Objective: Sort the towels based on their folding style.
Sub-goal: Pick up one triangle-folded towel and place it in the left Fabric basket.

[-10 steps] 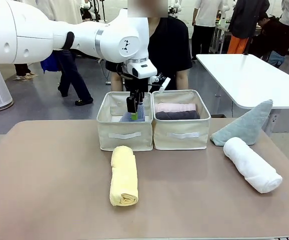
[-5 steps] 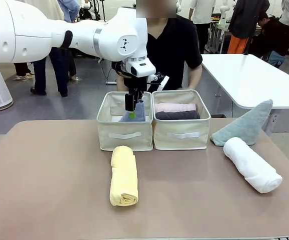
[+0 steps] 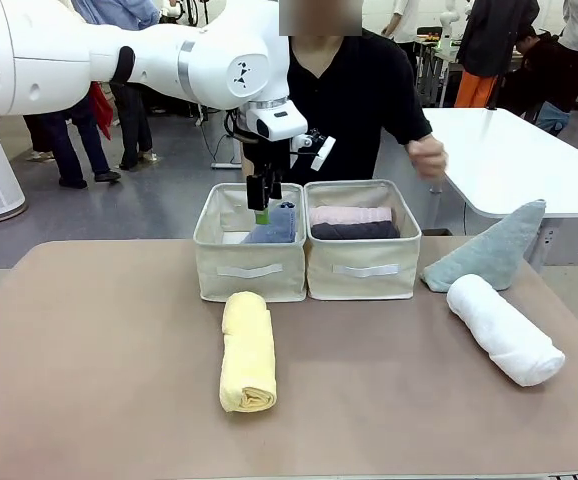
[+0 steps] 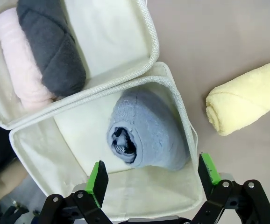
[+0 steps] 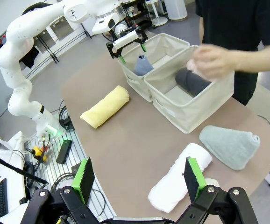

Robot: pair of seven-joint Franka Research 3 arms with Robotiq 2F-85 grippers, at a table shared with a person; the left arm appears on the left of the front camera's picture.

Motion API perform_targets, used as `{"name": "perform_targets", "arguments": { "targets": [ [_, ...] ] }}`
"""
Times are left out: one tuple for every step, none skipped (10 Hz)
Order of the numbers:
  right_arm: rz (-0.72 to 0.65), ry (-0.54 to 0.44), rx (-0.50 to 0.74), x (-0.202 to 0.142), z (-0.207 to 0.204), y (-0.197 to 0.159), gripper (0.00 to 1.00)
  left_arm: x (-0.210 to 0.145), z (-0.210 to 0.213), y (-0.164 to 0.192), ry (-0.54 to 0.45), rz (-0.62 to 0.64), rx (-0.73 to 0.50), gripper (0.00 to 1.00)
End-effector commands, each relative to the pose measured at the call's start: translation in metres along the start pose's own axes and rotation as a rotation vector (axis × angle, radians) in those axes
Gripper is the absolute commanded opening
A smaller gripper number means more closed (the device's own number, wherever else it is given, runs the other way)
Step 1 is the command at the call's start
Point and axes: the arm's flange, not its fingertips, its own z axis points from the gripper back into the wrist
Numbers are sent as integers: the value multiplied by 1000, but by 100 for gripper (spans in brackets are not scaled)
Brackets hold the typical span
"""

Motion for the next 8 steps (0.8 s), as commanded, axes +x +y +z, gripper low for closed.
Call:
{"name": "perform_targets", "arguments": {
  "targets": [
    [10, -10, 1, -1, -1, -1, 100, -3, 3, -7, -12, 25, 20, 100],
    [10, -10, 1, -1, -1, -1, 100, -9, 10, -9, -32, 39, 25, 100],
    [10, -10, 1, -1, -1, -1, 100, -31, 35, -19, -124, 79, 63, 100],
    [10, -10, 1, -1, -1, -1, 100, -70, 70, -40, -285, 144, 87, 100],
    [10, -10, 1, -1, -1, -1, 100, -113, 97, -68, -400, 223, 121, 100],
    [10, -10, 1, -1, -1, -1, 100, -149, 112, -89, -465, 298, 144, 100],
    [10, -10, 1, -1, -1, -1, 100, -191, 124, -119, -539, 367, 159, 100],
    [10, -10, 1, -1, -1, -1, 100, -224, 132, -140, -580, 417, 193, 100]
  ]
}}
